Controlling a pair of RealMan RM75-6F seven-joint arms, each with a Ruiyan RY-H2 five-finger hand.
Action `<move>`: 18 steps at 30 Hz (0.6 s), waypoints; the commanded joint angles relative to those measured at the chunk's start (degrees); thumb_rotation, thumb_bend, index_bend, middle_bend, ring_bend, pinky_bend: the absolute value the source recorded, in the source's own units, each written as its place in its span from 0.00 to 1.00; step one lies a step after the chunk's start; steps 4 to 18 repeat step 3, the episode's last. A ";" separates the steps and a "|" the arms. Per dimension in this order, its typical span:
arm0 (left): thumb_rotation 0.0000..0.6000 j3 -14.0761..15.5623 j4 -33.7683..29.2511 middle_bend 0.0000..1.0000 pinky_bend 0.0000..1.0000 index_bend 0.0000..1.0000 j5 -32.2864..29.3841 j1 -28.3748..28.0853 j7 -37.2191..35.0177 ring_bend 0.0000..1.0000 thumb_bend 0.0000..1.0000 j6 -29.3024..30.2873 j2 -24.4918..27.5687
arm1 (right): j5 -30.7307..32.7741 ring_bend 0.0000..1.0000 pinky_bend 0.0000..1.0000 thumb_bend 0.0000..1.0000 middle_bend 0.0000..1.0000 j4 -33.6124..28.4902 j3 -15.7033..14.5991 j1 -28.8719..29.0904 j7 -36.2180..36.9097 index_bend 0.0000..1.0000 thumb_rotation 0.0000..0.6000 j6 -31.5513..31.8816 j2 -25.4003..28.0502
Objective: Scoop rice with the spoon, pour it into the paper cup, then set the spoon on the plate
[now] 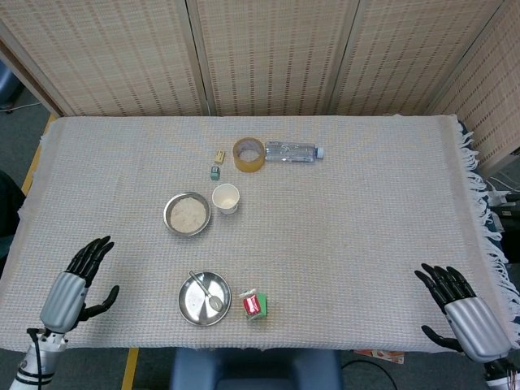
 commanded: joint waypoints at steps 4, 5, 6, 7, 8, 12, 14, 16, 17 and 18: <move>1.00 0.03 -1.63 0.00 0.11 0.01 0.13 1.42 -1.42 0.00 0.40 -3.72 5.41 | -0.68 0.00 0.00 0.12 0.00 0.16 -0.32 0.01 1.35 0.00 1.00 0.46 0.47; 1.00 0.03 -1.63 0.00 0.11 0.01 0.13 1.42 -1.42 0.00 0.40 -3.72 5.41 | -0.68 0.00 0.00 0.12 0.00 0.16 -0.32 0.01 1.35 0.00 1.00 0.46 0.47; 1.00 0.03 -1.63 0.00 0.11 0.01 0.13 1.42 -1.42 0.00 0.40 -3.72 5.41 | -0.68 0.00 0.00 0.12 0.00 0.16 -0.32 0.01 1.35 0.00 1.00 0.46 0.47; 1.00 0.03 -1.63 0.00 0.11 0.01 0.13 1.42 -1.42 0.00 0.40 -3.72 5.41 | -0.68 0.00 0.00 0.12 0.00 0.16 -0.32 0.01 1.35 0.00 1.00 0.46 0.47; 1.00 0.03 -1.63 0.00 0.11 0.01 0.13 1.42 -1.42 0.00 0.40 -3.72 5.41 | -0.68 0.00 0.00 0.12 0.00 0.16 -0.32 0.01 1.35 0.00 1.00 0.46 0.47; 1.00 0.03 -1.63 0.00 0.11 0.01 0.13 1.42 -1.42 0.00 0.40 -3.72 5.41 | -0.68 0.00 0.00 0.12 0.00 0.16 -0.32 0.01 1.35 0.00 1.00 0.46 0.47; 1.00 0.03 -1.63 0.00 0.11 0.01 0.13 1.42 -1.42 0.00 0.40 -3.72 5.41 | -0.68 0.00 0.00 0.12 0.00 0.16 -0.32 0.01 1.35 0.00 1.00 0.46 0.47; 1.00 0.03 -1.63 0.00 0.11 0.01 0.13 1.42 -1.42 0.00 0.40 -3.72 5.41 | -0.68 0.00 0.00 0.12 0.00 0.16 -0.32 0.01 1.35 0.00 1.00 0.46 0.47; 1.00 0.03 -1.63 0.00 0.11 0.01 0.13 1.42 -1.42 0.00 0.40 -3.72 5.41 | -0.68 0.00 0.00 0.12 0.00 0.16 -0.32 0.01 1.35 0.00 1.00 0.46 0.47; 1.00 0.03 -1.63 0.00 0.11 0.01 0.13 1.42 -1.42 0.00 0.40 -3.72 5.41 | -0.68 0.00 0.00 0.12 0.00 0.16 -0.32 0.01 1.35 0.00 1.00 0.46 0.47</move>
